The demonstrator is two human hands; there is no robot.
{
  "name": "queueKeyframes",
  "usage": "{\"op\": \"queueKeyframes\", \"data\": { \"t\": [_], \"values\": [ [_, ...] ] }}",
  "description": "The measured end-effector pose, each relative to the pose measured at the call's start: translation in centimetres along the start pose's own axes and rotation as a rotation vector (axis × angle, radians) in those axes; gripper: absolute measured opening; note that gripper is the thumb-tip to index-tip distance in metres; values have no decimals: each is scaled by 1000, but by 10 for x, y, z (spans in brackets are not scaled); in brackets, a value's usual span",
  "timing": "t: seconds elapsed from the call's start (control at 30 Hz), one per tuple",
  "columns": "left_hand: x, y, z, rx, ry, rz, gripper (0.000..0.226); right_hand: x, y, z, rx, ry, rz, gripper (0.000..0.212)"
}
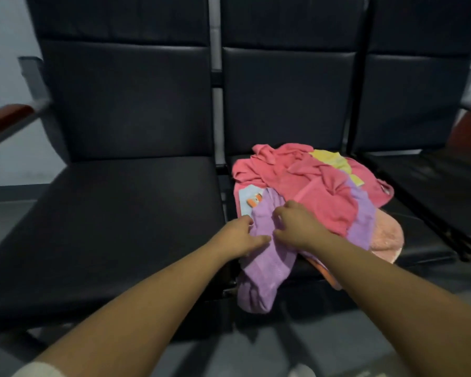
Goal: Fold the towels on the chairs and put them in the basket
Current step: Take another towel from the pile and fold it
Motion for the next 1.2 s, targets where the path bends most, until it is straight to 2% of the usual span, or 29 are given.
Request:
{"op": "queueKeyframes", "data": {
  "t": [0.1, 0.17, 0.23, 0.27, 0.4, 0.5, 0.57, 0.6, 0.63, 0.7, 0.73, 0.77, 0.8, 0.87, 0.93, 1.0, 1.07, 1.13, 1.2],
  "values": [
    [12, -2, 16, 86, -10, 3, 57, 3, 6, -9, -63, 146, 34, 45],
    [15, 1, 18, 103, 6, 25, 62, 0, 20, -23, -102, 280, 206, 52],
    [17, 5, 21, 135, 12, 38, 59, -5, 37, -25, -51, 295, 365, 58],
    [18, 6, 21, 146, 17, 35, 57, -6, 41, -25, -44, 294, 382, 55],
    [15, 7, 20, 136, 14, 35, 55, -13, 39, -46, -37, 403, 287, 24],
    [11, 3, 15, 57, 50, 0, 43, -30, 33, -70, 276, 534, 165, 12],
    [9, 1, -4, -124, 204, -77, 38, -37, 11, -77, 505, 478, -24, 20],
    [7, -2, -15, -287, 278, -131, 46, -42, -5, -74, 656, 391, -135, 21],
    [5, -6, -16, -539, 266, -205, 54, -47, -22, -68, 811, 275, -226, 22],
    [9, 8, 10, -1167, 27, -217, 54, -58, -46, -55, 902, 100, -339, 19],
    [9, 21, 16, -1338, -66, -156, 41, -61, -47, -50, 890, 59, -348, 15],
    [3, 31, 13, -1378, -99, -106, 24, -59, -44, -45, 906, 23, -338, 12],
    [2, 32, 7, -1369, -63, -77, 11, -56, -36, -39, 973, -25, -299, 11],
    [-3, 25, -17, -1278, 107, -31, 22, -51, -11, -29, 1201, -75, -122, 12],
    [-11, 25, -38, -1271, 171, 21, 35, -51, 22, -20, 1378, 12, 119, 22],
    [-23, 40, -44, -1284, 80, 101, 40, -52, 42, -8, 1538, 81, 278, 35],
    [-39, 57, -41, -1262, -41, 148, 44, -45, 33, 16, 1749, -74, 345, 43],
    [-49, 62, -33, -1192, -132, 143, 44, -31, 12, 26, 1822, -213, 288, 38],
    [-56, 58, -24, -1136, -203, 103, 38, -21, 1, 21, 1830, -194, 236, 30]
  ]
}}
Point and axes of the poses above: each hand's wrist, its own x-axis towards the middle knuckle, its own z-axis out of the palm, y = z × x, the point moved 10 cm from there along x, towards the middle knuckle, and after that the axes turned 9 degrees about -y, right-handed, at the moved point
